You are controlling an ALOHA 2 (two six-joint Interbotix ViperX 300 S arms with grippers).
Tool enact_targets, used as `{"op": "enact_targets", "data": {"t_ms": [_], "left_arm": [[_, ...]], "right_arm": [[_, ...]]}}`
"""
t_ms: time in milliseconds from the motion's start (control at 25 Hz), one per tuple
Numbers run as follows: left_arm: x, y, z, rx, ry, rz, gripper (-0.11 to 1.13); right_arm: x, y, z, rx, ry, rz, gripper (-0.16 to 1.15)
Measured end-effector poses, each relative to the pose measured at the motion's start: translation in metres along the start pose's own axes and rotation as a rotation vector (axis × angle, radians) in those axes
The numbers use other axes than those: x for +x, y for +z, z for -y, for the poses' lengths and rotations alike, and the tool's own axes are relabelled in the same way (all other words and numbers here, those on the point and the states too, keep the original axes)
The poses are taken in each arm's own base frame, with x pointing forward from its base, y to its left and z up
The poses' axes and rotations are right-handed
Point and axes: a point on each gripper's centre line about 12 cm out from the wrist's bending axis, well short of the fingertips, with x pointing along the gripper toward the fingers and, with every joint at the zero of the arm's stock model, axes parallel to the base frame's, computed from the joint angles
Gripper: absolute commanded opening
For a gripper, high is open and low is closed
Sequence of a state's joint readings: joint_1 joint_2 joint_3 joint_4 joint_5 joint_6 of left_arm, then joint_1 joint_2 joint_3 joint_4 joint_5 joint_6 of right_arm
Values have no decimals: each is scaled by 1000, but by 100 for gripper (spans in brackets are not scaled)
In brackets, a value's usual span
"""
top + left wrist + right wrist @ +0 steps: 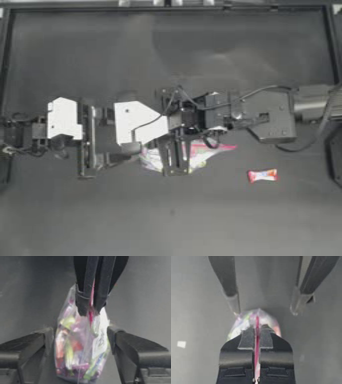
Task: Put candy in bag
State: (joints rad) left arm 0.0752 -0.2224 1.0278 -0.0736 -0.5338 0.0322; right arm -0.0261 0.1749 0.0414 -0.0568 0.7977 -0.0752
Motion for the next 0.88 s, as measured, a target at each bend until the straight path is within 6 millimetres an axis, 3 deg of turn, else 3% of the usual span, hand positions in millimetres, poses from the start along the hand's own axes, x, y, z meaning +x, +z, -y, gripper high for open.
{"op": "enact_targets", "data": {"t_ms": [640, 880], "left_arm": [[14, -1, 4, 1, -10, -2, 90], [14, -1, 4, 3, -10, -2, 75]], "right_arm": [[2, -1, -1, -1, 2, 5, 5], [2, -1, -2, -2, 3, 3, 5]]}}
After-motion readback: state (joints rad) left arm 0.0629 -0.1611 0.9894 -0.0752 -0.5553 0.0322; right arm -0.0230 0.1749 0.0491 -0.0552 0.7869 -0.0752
